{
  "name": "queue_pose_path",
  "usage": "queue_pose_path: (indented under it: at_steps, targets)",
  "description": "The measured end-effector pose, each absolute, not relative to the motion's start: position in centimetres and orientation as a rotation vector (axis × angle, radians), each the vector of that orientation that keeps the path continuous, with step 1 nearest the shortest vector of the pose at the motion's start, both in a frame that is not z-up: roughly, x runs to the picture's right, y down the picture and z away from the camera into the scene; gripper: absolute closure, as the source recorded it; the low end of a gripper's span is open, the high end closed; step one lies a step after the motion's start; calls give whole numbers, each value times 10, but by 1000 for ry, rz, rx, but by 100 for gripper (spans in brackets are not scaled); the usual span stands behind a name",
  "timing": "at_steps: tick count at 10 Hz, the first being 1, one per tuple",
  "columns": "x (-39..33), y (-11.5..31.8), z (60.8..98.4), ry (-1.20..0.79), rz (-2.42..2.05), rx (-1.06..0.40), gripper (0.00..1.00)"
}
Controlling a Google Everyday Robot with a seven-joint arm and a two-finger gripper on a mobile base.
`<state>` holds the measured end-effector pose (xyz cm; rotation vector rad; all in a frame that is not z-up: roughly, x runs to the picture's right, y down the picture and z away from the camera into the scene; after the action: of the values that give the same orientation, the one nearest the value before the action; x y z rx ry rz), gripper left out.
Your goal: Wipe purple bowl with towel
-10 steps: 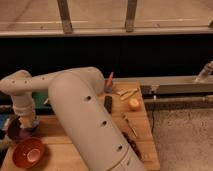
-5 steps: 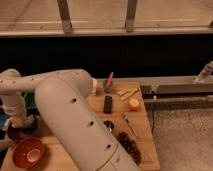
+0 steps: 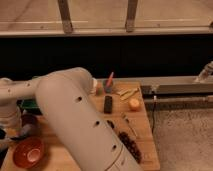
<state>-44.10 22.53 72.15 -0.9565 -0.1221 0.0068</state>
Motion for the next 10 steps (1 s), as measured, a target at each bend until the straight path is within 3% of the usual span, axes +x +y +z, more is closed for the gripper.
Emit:
queue_pose_path:
  at_steps: [4, 10]
  targets:
    - [-407, 207, 736, -88, 82, -948, 100]
    - [-449, 173, 755, -99, 15, -942, 100]
